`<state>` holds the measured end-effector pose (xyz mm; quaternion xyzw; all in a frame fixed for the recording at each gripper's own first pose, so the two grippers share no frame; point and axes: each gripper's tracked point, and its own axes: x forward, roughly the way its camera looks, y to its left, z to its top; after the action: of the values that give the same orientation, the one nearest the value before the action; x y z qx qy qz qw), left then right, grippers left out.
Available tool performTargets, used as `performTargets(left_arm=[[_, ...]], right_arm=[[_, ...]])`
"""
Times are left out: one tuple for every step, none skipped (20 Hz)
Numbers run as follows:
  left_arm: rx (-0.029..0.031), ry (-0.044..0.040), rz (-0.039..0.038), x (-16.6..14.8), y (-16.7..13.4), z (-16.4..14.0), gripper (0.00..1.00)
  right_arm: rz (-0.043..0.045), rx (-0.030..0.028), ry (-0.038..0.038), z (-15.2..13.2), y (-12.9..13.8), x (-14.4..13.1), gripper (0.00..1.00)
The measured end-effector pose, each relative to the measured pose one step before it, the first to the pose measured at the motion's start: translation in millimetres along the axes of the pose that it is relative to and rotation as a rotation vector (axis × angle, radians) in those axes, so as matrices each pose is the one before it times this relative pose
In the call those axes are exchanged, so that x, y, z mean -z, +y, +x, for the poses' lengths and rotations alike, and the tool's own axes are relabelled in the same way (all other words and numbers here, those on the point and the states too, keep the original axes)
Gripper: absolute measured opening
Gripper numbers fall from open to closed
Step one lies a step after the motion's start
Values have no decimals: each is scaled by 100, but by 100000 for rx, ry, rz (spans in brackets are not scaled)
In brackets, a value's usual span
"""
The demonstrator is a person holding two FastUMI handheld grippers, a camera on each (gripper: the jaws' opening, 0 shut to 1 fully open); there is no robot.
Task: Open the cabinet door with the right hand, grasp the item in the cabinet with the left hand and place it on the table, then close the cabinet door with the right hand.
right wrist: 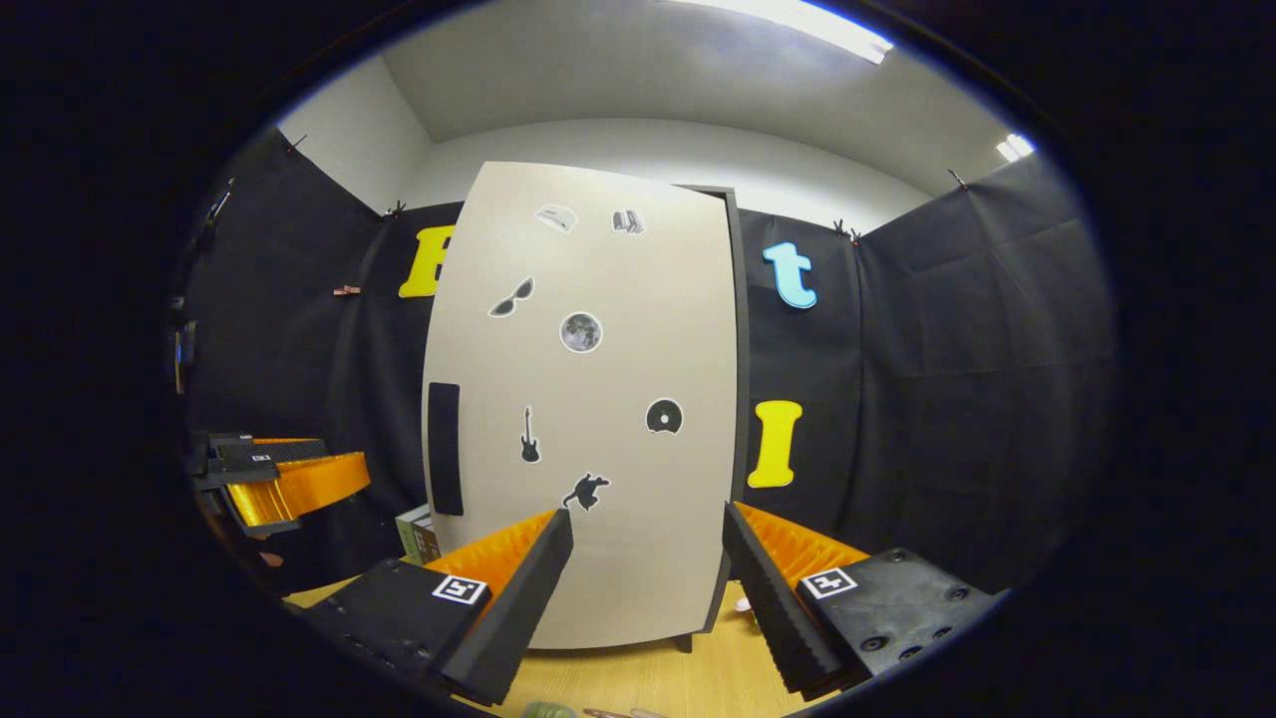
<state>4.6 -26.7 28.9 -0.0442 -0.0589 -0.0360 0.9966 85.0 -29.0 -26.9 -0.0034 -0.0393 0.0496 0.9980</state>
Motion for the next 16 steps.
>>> performTargets(left_arm=[[908, 117, -601, 199, -416, 142, 95], [742, 243, -921, 127, -276, 151, 95], [564, 499, -521, 139, -161, 18, 95], [-18, 608, -53, 110, -14, 131, 95], [-76, 515, 29, 182, -43, 111, 95], [374, 632, -123, 85, -174, 116, 95], [501, 385, -272, 162, -222, 74, 95], [492, 199, -408, 1, -204, 77, 95], [198, 303, -238, -14, -47, 60, 95], [-335, -26, 73, -110, 60, 88, 95], [-415, -52, 447, -175, -10, 14, 95], [-131, 53, 716, -87, -6, -12, 95], [12, 286, 883, 88, -67, -56, 95], [-506, 177, 851, 17, 78, -83, 95], [-748, -10, 508, 76, 198, -106, 95], [-559, -74, -200, -23, 103, -110, 95]], right_arm=[[-839, 201, -98, 0, -64, 14, 98], [-740, 105, 19, -59, -27, -4, 98], [-322, -168, 371, 33, -45, 118, 98], [201, -501, 601, -111, 101, 108, 98], [436, -351, 544, -225, 37, 96, 98], [225, -299, 431, -82, 50, 68, 98], [-207, 54, 293, -84, -68, -10, 98], [-440, -75, 29, -95, -20, -35, 98], [-281, -110, -64, -127, -67, -74, 98], [14, -564, 64, -171, 50, -115, 98], [220, -481, 61, -254, 30, -127, 98], [262, -333, 67, -93, 43, -44, 98], [122, -406, 42, -40, 25, -19, 98], [-108, -385, 319, -17, 19, -9, 98], [-362, -710, 488, -221, 97, 81, 98], [-288, -950, 732, -179, 169, 107, 98]])
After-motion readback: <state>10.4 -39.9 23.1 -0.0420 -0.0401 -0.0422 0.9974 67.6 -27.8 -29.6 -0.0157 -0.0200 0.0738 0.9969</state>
